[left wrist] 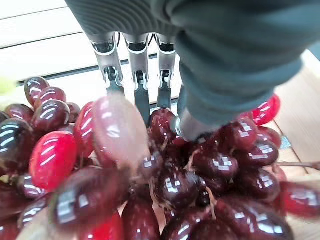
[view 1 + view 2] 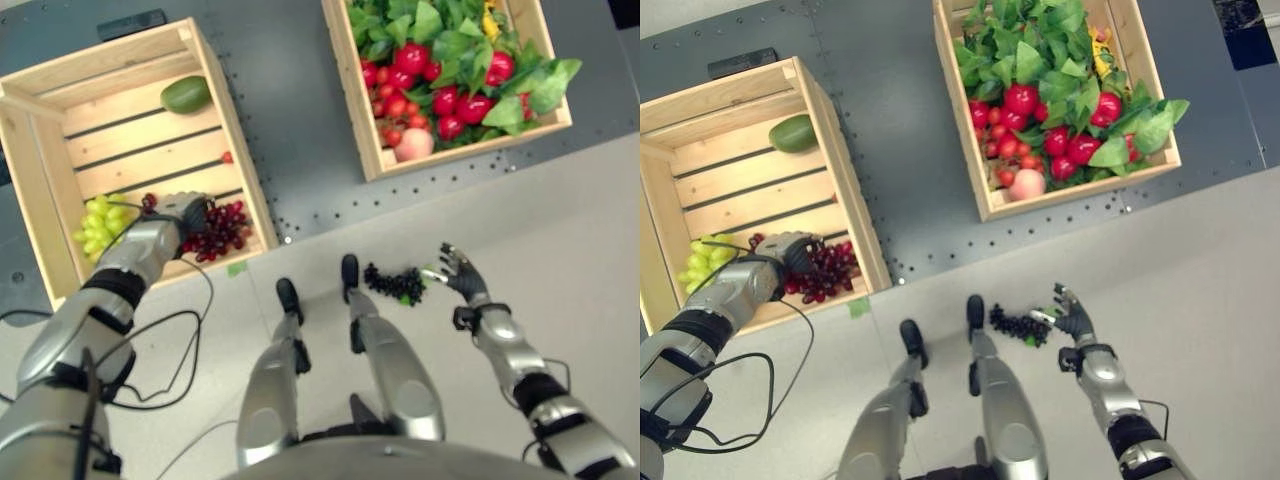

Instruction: Pick up the fruits from the basket on one side to the basket on the other side

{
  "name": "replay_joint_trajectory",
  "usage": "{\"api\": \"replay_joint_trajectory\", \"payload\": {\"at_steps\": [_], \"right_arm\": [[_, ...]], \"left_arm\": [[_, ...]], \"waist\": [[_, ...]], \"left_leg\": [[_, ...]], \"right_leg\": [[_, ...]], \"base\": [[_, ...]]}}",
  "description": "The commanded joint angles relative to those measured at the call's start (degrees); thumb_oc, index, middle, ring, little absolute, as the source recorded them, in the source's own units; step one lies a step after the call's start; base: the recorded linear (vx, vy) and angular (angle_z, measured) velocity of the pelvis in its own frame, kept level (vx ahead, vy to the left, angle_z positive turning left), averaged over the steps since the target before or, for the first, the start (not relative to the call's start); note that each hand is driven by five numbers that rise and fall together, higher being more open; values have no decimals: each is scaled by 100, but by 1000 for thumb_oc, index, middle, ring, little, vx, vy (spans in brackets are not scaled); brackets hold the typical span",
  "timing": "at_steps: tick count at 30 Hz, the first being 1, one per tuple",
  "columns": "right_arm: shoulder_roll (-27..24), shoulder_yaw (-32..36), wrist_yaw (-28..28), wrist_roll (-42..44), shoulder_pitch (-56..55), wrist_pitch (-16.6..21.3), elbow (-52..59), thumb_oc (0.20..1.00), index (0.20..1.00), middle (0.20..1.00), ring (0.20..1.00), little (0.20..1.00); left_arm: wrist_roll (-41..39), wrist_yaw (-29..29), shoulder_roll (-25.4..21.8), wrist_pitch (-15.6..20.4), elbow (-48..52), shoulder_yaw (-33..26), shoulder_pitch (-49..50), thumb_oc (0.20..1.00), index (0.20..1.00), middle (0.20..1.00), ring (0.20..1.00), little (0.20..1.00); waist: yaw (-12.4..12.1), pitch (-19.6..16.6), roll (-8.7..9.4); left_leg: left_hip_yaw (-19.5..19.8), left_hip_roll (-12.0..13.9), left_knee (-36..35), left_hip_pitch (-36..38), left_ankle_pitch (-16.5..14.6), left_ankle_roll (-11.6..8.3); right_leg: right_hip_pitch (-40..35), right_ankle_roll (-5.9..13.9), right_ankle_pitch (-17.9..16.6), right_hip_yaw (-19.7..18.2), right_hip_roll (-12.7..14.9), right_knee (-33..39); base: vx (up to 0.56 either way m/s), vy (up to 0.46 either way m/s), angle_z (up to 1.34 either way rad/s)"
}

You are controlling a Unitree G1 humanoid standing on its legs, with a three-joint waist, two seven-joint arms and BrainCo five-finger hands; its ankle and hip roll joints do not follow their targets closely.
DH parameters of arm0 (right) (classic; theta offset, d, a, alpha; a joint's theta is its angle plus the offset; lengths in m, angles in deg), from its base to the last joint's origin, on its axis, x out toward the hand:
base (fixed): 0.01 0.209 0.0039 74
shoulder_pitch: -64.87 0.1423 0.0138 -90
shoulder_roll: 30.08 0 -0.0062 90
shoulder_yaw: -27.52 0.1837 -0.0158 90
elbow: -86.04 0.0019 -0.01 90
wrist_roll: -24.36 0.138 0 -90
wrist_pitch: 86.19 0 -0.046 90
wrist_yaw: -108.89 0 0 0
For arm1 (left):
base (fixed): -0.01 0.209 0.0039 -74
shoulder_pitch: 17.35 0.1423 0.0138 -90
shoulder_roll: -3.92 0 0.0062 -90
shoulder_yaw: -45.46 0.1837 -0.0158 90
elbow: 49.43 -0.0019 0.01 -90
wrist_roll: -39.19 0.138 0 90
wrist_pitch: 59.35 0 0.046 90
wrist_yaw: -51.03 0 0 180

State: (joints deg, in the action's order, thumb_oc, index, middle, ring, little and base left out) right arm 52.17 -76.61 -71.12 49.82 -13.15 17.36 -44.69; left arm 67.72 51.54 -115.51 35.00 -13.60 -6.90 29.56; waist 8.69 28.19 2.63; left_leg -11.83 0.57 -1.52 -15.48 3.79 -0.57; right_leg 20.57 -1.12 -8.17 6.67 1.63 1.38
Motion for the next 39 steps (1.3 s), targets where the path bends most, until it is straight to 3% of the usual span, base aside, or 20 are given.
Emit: {"api": "replay_joint_trajectory", "payload": {"at_steps": [1, 13, 14, 16, 17, 39], "right_arm": [[-248, 74, 51, 184, -284, 272, 371, 1000, 1000, 1000, 1000, 1000], [-270, 116, 50, 222, -318, 299, 473, 1000, 1000, 1000, 1000, 1000], [-265, 116, 50, 221, -317, 300, 459, 1000, 1000, 1000, 1000, 1000], [-266, 126, 57, 226, -328, 290, 440, 1000, 1000, 1000, 1000, 1000], [-267, 135, 62, 225, -342, 284, 434, 1000, 1000, 1000, 1000, 1000], [-300, 164, 225, 135, -484, 190, 244, 1000, 1000, 1000, 1000, 1000]], "left_arm": [[253, 133, 90, 11, -305, -94, 372, 200, 200, 200, 200, 200], [208, 130, 115, 6, -384, -159, 441, 200, 200, 200, 200, 200], [202, 135, 121, 6, -394, -172, 449, 341, 341, 341, 341, 341], [179, 154, 94, -3, -347, -202, 476, 715, 715, 715, 715, 715], [157, 149, 62, -17, -271, -239, 485, 1000, 1000, 1000, 1000, 1000], [-114, 323, -751, 160, 463, -614, 949, 1000, 1000, 1000, 1000, 1000]], "waist": [[-92, -141, 175], [-93, -148, 170], [-96, -147, 171], [-103, -147, 169], [-107, -151, 160], [-258, -307, -88]], "left_leg": [[182, -26, 948, -507, -593, 78], [178, -28, 965, -552, -595, 77], [185, -27, 970, -556, -596, 77], [192, -28, 979, -563, -600, 75], [199, -29, 978, -565, -600, 75], [268, -70, 874, -396, -563, 55]], "right_leg": [[476, 483, 813, 37, 69, -1060], [515, 484, 795, 41, 76, -1060], [517, 484, 797, 41, 77, -1063], [523, 480, 800, 44, 85, -1072], [521, 476, 805, 54, 89, -1076], [365, 458, 883, 134, 135, -1093]], "base": [[0, 0, 0], [0, 0, 0], [0, 0, 0], [0, 0, 0], [0, 0, 0], [0, 0, 0]]}}
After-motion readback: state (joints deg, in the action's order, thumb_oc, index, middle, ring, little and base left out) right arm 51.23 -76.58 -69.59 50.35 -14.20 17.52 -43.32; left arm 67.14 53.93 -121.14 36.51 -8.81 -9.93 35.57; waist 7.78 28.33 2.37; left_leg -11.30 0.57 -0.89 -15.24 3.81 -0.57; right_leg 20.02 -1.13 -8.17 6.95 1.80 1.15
